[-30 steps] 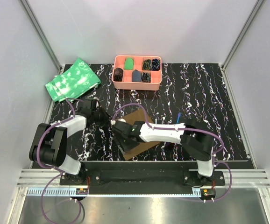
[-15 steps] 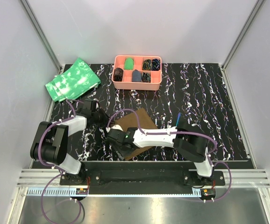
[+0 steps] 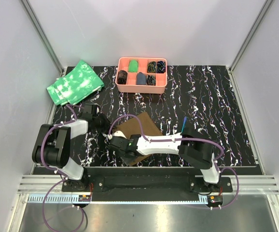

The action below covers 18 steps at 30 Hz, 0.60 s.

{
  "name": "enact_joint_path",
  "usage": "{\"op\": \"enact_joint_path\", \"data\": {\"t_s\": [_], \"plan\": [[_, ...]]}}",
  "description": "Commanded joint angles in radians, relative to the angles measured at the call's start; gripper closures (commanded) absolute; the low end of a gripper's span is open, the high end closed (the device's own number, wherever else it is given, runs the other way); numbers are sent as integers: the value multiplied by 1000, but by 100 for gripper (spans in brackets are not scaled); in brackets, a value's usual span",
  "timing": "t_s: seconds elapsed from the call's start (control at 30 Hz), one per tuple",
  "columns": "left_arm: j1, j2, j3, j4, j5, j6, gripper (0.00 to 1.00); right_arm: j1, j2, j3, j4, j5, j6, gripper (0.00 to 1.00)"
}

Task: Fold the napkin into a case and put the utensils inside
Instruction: Pick up the lower triangle-folded napkin from the center of the board.

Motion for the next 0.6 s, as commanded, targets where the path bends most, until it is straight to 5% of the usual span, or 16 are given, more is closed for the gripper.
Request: {"op": "enact_joint_path", "data": {"t_s": [0.0, 0.2, 0.4, 0.57], "plan": [[13, -2, 2, 51, 3, 19, 100, 5, 90, -44, -12, 52, 9, 76], [25, -13, 7, 28, -27, 9, 100, 10, 48, -2, -1, 56, 9, 100], [47, -73, 53, -86, -105, 18, 100, 4, -56, 19, 95, -130, 38, 100], [45, -140, 99, -186, -213, -15, 100, -62, -149, -97, 342, -418, 136, 100]]}}
